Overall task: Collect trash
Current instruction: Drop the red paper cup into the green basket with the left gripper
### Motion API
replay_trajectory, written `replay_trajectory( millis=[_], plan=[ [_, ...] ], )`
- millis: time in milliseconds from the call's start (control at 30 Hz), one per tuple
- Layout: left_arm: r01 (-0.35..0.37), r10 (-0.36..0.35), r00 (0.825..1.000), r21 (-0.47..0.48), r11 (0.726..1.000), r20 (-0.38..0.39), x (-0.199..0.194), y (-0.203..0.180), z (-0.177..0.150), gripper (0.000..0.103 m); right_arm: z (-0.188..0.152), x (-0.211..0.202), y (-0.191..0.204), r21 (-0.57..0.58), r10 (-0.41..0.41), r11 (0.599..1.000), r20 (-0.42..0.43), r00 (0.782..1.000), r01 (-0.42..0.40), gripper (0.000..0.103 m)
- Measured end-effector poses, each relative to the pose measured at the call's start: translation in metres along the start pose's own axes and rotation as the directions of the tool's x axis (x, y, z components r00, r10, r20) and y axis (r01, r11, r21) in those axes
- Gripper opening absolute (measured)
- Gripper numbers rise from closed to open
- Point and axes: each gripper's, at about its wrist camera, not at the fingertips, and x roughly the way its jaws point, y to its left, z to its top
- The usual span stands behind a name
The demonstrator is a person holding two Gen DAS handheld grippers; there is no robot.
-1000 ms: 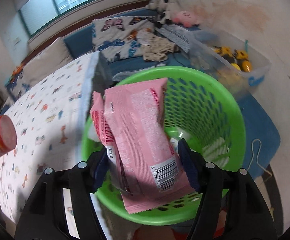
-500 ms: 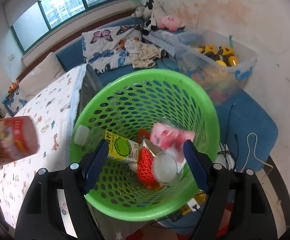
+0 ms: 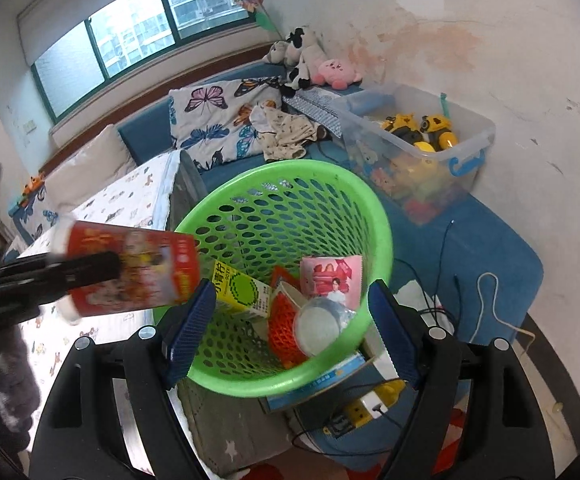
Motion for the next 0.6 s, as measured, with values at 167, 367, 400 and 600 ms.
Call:
replay_trajectory(
  millis=[167,367,400,600],
  plan=[
    [0.003,-0.003,0.999,0.013,1.0,-0.053,0.028,-0.01,0.005,0.008,-0.008,-0.006,-0.012,0.031,-0.003,1.0,0.001,1.0,0.003,0.078],
    [0.002,-0.002,0.995,0.0,1.0,-0.099,0.049,-0.011,0.0,0.011,-0.017,-0.008,-0.021,0.06,-0.001,0.998,-0.006,1.0,0.002,0.078],
    [0.003,-0.004,0.994,-0.007,1.0,-0.107,0.051,-0.009,-0.002,0.013,-0.018,-0.009,-0.021,0.063,0.0,0.998,-0.007,1.0,0.001,0.078],
    [-0.007,0.005,0.996,-0.023,1.0,-0.085,0.046,-0.004,-0.007,0.047,-0.024,-0.011,-0.022,0.086,0.012,0.996,0.001,1.0,-0.012,0.078]
  ],
)
